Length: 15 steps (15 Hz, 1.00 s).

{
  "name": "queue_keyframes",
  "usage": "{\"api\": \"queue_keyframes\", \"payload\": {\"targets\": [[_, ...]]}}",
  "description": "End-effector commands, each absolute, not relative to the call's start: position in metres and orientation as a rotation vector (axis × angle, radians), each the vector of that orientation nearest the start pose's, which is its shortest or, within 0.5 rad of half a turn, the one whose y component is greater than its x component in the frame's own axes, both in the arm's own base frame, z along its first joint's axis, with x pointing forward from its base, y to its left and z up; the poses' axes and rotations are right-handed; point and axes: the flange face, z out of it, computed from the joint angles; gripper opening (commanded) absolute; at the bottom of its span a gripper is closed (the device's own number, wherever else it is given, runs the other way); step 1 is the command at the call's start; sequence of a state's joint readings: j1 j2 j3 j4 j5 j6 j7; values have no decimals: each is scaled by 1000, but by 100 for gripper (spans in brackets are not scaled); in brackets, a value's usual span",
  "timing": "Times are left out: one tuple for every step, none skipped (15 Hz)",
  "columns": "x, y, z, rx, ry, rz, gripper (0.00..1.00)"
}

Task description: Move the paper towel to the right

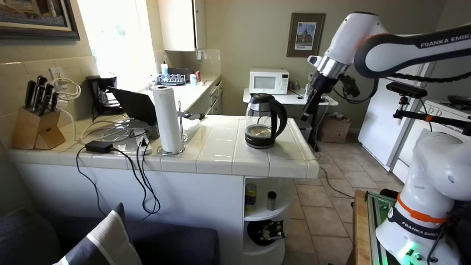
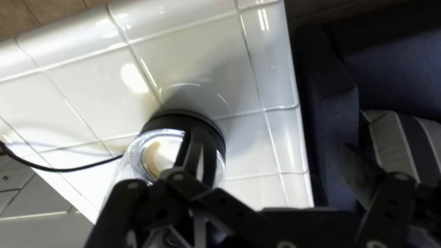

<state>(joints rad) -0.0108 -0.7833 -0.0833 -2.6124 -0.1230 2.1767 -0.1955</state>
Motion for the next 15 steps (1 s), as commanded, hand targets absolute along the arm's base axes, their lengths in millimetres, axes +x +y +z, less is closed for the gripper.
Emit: {"api": "queue_keyframes", "payload": {"targets": [[418, -12, 538, -3163, -346, -495, 100], [435, -8, 544, -3160, -388, -494, 100], [452, -6, 549, -3161, -426, -494, 100], [471, -6, 553, -3157, -459, -502, 100], [490, -5, 558, -3152, -462, -515, 100], [508, -4, 562, -3143, -448, -530, 100], [526, -1, 565, -3143, -451, -541, 100], [545, 3, 568, -3147, -447, -574, 100], [564, 6, 570, -3152, -446, -582, 100], [581, 12, 571, -3154, -438, -595, 100], [597, 17, 571, -3156, -432, -598, 100], [612, 23, 570, -3153, -430, -605, 100], [628, 30, 569, -3146, -442, -615, 100], [643, 37, 566, -3137, -450, -620, 100], [657, 44, 563, -3125, -453, -627, 100]]}}
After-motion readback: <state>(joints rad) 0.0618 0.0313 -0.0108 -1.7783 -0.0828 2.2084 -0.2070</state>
